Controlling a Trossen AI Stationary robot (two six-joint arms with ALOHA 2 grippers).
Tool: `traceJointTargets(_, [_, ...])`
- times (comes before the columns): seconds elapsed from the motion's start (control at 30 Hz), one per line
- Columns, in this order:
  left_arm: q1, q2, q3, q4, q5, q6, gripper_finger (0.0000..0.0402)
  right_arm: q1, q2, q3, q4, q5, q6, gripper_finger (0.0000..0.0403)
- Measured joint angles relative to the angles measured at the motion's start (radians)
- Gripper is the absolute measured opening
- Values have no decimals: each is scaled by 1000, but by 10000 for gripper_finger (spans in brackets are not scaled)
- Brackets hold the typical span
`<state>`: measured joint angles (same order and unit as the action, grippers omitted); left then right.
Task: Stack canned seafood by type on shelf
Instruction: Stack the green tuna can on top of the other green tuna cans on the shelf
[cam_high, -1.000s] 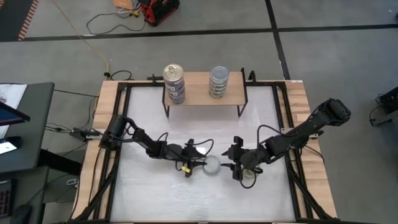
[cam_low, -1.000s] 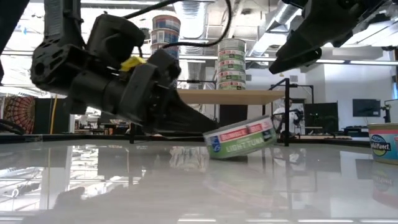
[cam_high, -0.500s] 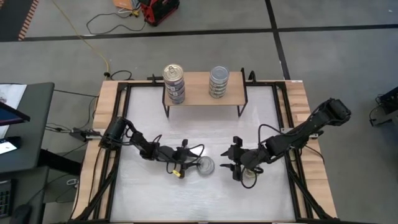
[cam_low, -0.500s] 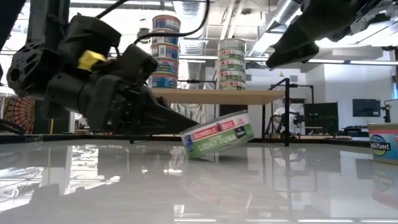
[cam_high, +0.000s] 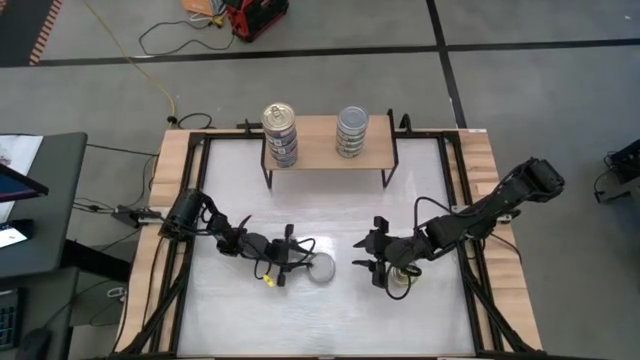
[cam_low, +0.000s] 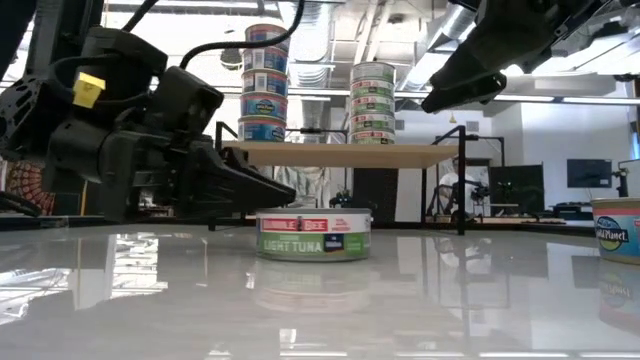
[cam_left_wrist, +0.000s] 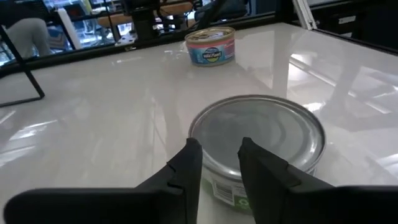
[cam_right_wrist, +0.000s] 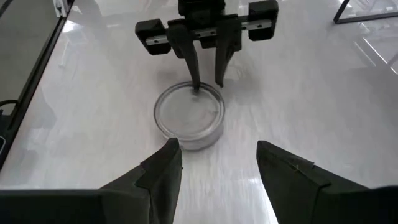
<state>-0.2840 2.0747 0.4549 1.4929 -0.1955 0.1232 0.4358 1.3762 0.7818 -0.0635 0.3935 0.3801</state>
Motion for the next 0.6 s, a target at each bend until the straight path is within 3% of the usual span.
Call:
traceJointTargets(0.3, [1,-28,-8,5,-21,-61,79,0,0,0,-3,0,8,232])
traceJointTargets(0.43, [2,-121,0,-207,-53,-156,74,0,0,0,-3,0,12,232])
traceJointTargets(0.6, [0,-325,62,-649,-78,-279,65,0,0,0,-4,0,11,232])
